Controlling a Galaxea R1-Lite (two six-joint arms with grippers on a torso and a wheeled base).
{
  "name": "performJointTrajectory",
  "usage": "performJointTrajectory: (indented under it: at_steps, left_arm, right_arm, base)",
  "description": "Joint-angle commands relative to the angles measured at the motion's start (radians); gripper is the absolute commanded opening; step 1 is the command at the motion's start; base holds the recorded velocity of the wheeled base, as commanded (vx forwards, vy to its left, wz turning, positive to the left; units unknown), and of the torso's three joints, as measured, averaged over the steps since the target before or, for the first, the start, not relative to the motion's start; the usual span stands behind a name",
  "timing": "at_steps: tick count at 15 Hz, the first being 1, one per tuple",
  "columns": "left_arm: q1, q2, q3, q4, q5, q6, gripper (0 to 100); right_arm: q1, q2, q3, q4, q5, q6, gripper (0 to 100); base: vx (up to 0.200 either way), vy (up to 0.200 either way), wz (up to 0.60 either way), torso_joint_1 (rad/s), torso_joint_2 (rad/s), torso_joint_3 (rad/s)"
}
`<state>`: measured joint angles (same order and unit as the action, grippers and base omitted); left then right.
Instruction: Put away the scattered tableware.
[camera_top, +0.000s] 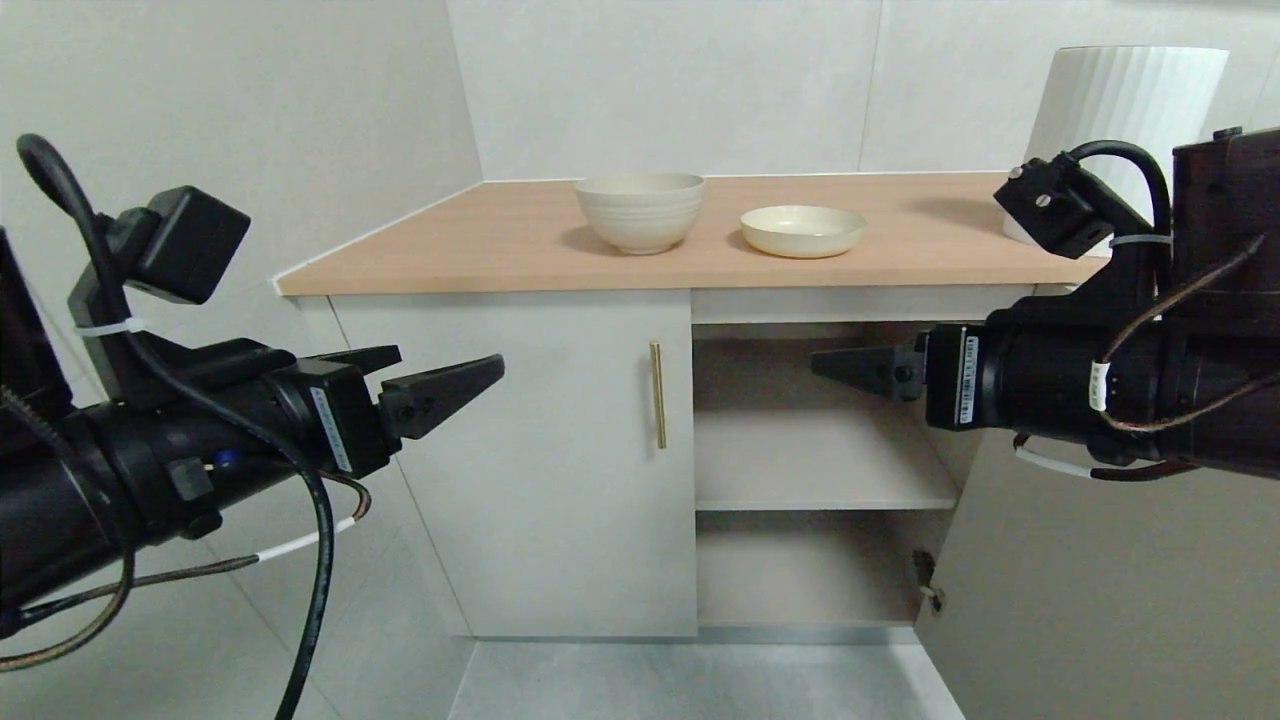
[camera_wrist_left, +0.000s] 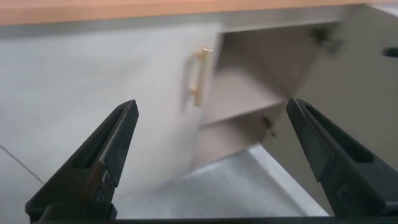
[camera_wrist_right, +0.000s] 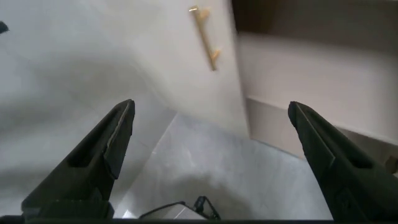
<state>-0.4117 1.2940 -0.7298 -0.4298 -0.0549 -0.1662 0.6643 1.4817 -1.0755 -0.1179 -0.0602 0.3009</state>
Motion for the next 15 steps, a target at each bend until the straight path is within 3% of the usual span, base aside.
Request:
performJointTrajectory:
  at_steps: [1,6,8,15]
  left_arm:
    - [0.013,-0.002,-0.002,0.002,0.000,-0.001,100]
    - [0.022,0.001,0.000,0.002,-0.002,-0.001,100]
    - [0.014,-0.005,0.009,0.000,-0.003,0.002,100]
    - [-0.035,-0.048,0.020,0.003,-0.003,0.002,100]
  right_arm:
    - [0.005,-0.004,-0.001,0.003,0.000,0.000,100]
    - [0.020,-0.043,0.006,0.020,0.011,0.003,100]
    - [0.046,-0.103,0.043,0.044,0.080,0.007,100]
    - [0.067,-0.132,0.083,0.041,0.106,-0.063,100]
  base:
    - [0.200,0.000,0.00,0.007,0.01,0.007]
    - [0.200,0.000,0.00,0.006,0.00,0.000]
    - [0.200,0.000,0.00,0.002,0.00,0.000]
    - [0.000,0.000,0.00,0.000,0.00,0.000]
